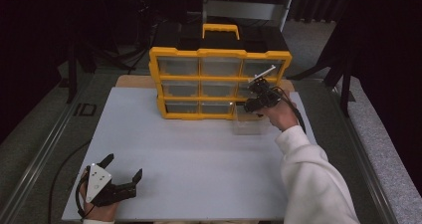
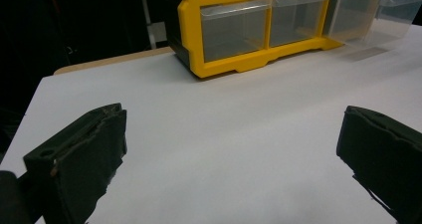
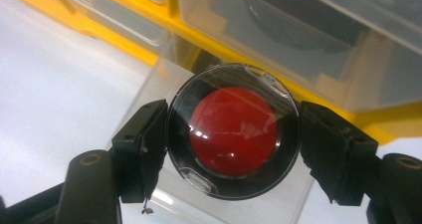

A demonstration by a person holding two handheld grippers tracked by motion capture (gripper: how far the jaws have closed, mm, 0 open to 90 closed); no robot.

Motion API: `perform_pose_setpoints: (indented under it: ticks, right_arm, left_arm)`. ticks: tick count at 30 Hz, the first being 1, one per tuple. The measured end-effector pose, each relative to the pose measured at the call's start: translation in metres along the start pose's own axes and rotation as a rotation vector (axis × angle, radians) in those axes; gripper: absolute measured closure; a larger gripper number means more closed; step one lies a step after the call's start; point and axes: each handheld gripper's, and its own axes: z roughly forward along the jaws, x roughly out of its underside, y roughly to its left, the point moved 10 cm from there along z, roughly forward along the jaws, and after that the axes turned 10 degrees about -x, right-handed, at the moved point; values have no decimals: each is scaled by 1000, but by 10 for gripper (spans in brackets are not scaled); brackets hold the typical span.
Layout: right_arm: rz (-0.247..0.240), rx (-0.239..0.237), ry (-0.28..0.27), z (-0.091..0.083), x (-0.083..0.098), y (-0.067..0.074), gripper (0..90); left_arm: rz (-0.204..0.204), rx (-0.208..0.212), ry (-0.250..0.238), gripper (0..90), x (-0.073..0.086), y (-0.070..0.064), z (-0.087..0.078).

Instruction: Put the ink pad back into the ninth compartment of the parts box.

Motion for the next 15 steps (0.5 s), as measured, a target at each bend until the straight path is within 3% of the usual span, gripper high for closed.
perform_pose_setpoints:
  ticks: [15]
  right_arm:
    - [36,23,25,5,12,-12,295]
  left_arm:
    - [0,-1,0,0,0,0,0]
